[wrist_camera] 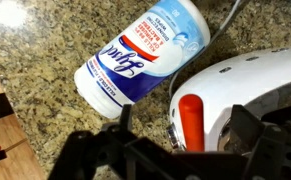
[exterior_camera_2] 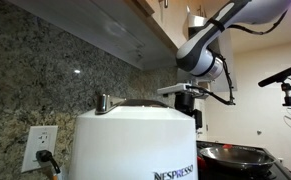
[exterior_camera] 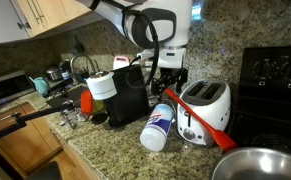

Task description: Use the orange spatula to stir the pan

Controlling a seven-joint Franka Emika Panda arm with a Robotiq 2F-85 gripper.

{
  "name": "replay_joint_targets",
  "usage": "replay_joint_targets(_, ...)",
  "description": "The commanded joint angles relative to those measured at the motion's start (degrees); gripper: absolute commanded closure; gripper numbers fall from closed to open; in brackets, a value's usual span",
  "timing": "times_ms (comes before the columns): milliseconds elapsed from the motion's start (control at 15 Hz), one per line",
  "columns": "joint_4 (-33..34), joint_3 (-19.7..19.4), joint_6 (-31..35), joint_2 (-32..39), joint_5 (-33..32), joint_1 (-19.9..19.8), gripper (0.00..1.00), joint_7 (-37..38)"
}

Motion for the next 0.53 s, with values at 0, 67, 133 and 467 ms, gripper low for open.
replay_joint_targets(0,2.46,-0.26,-2.62,1.25,1.43,-0.58,0.00,-1.21)
replay_joint_targets(67,2.56,-0.33,-2.66,1.47,1.54,-0.70,0.00,-1.06)
replay_joint_targets(133,2.67,-0.30,-2.79,1.67,1.73,-0.86,0.00,-1.18)
replay_joint_targets(467,2.84,-0.60,-2.48,2.01,1.11,-0.65,0.42,-0.70)
